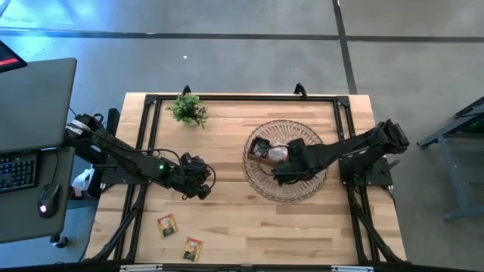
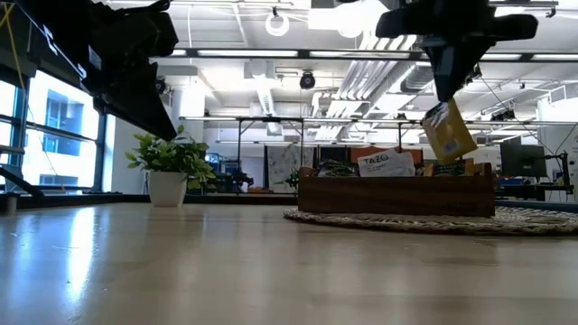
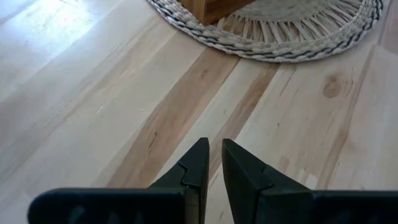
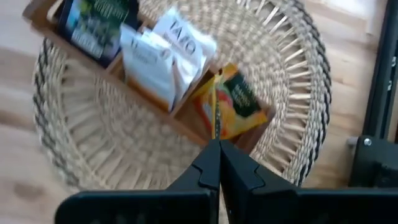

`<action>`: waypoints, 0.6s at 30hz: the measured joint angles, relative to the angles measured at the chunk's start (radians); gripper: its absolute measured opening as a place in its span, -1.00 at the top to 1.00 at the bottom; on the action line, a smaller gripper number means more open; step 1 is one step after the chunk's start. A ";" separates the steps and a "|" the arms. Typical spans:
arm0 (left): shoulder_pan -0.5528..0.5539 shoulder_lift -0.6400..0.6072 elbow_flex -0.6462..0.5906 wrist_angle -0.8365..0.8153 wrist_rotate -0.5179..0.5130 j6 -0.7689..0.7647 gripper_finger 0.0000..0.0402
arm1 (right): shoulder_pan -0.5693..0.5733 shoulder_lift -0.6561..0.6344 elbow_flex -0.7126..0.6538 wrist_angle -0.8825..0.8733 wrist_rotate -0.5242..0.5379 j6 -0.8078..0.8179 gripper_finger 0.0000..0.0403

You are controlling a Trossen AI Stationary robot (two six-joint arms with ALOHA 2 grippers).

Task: Pick & Place Tea
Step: Put the orange tea bag into the right section of the wooden organizer

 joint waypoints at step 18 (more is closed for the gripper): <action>0.000 0.000 0.000 -0.007 0.006 0.000 0.78 | -0.121 0.059 -0.001 0.051 -0.006 -0.204 0.64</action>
